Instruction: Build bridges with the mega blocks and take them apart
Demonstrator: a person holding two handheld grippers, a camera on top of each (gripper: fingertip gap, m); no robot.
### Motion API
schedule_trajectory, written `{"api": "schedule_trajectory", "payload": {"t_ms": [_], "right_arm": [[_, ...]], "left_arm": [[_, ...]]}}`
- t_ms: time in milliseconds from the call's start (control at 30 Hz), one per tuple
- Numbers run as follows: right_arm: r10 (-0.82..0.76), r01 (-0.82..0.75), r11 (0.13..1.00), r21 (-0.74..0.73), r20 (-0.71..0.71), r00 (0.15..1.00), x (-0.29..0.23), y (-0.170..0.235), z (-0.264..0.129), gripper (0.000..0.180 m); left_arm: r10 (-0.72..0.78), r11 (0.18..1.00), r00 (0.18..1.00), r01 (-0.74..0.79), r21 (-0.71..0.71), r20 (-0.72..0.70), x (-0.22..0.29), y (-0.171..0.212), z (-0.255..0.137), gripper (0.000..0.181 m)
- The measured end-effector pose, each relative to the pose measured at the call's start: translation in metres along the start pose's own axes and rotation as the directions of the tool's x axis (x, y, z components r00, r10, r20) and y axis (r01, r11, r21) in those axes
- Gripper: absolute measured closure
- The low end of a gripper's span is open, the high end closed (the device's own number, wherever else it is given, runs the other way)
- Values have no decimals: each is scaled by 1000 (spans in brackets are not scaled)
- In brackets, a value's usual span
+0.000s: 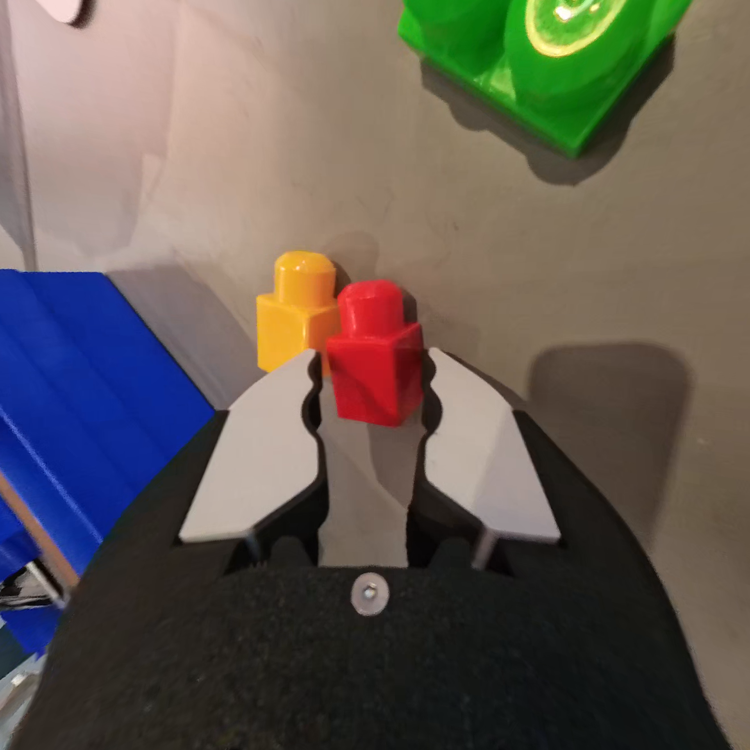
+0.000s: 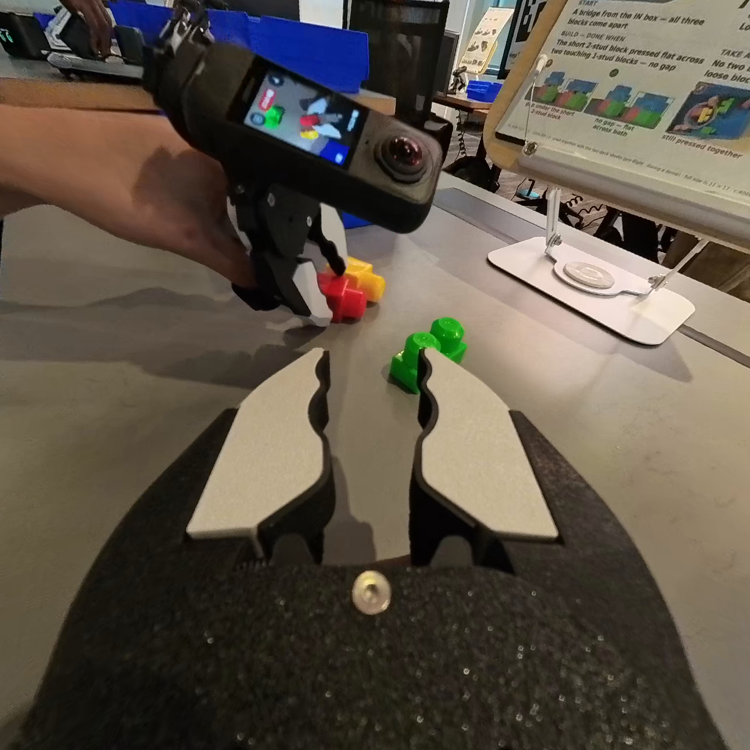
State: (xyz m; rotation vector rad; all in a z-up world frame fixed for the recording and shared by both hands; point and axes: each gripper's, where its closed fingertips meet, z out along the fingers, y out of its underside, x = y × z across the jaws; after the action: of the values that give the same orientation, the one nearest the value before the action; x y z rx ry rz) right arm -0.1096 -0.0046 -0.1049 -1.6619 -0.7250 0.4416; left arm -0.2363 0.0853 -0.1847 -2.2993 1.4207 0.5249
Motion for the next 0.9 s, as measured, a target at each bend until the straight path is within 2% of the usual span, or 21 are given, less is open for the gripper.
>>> {"api": "schedule_trajectory", "payload": {"t_ms": [100, 233, 367, 400, 467, 533, 567, 667, 733, 900], "right_arm": [[5, -5, 1000, 2, 3, 1000, 0, 0, 0, 139], [7, -7, 1000, -1, 5, 1000, 0, 0, 0, 139], [6, -6, 1000, -5, 8, 1000, -1, 1, 0, 139], [5, -5, 1000, -7, 7, 1000, -1, 1, 1, 139], [4, -4, 1000, -9, 6, 1000, -1, 2, 1, 139], [4, -4, 1000, -15, 5, 1000, 0, 3, 1, 139], [4, -4, 1000, -16, 4, 1000, 0, 3, 2, 139], [2, -2, 1000, -23, 1, 1000, 1, 5, 2, 139], [1, -1, 1000, -28, -1, 1000, 1, 5, 3, 139], [2, -2, 1000, -31, 3, 1000, 1, 6, 3, 139]], "left_arm": [[4, 1000, 997, -7, 27, 83, -9, -1, 0, 120], [19, 995, 993, -30, 95, 115, -14, -2, -10, 113], [135, 982, 978, -154, 113, 158, -34, 10, -24, 106], [149, 979, 982, -162, 120, 116, -36, 13, -25, 107], [158, 978, 983, -143, 151, -90, -27, 16, -25, 98], [152, 978, 950, -106, 177, -272, -18, 14, -27, 88], [153, 979, 937, -100, 177, -315, -18, 13, -25, 80], [179, 980, 943, -147, 131, -281, -31, 11, -7, 65], [198, 979, 946, -177, 103, -255, -35, 8, 5, 64], [216, 976, 920, -198, 89, -328, -22, 3, 20, 63]]}}
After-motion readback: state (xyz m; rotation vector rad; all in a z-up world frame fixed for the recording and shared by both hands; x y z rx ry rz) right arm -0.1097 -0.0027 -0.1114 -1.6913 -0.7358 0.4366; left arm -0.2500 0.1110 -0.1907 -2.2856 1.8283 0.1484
